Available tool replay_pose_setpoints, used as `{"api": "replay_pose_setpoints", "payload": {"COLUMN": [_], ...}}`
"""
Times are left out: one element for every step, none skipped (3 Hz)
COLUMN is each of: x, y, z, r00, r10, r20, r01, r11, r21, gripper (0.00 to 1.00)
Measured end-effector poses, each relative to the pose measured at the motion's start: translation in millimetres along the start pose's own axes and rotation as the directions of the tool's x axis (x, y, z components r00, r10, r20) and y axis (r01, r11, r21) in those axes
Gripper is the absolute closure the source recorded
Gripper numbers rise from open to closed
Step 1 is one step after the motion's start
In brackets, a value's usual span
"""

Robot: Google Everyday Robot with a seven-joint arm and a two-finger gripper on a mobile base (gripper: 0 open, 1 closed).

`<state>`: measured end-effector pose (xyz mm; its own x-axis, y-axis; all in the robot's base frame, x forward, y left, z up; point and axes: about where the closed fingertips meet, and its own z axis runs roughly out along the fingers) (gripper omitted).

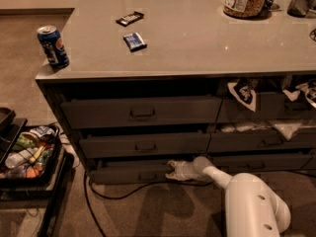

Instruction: Open bottom drawer

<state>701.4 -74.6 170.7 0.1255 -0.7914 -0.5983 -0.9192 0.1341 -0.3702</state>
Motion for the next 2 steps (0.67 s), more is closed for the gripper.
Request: {"api": "replay_pose_setpoints", "payload": {"x": [-2,-8], "y": [1,16], "z": [-5,-8], "r00": [1.000,0.999], "r10": [0.003,0.004], "r20": [0.005,0.040], "r01": [-0.003,-0.002], "r11": [1.0000,0.9987], "r21": [-0.002,-0.051], "gripper": [1.00,1.00]}}
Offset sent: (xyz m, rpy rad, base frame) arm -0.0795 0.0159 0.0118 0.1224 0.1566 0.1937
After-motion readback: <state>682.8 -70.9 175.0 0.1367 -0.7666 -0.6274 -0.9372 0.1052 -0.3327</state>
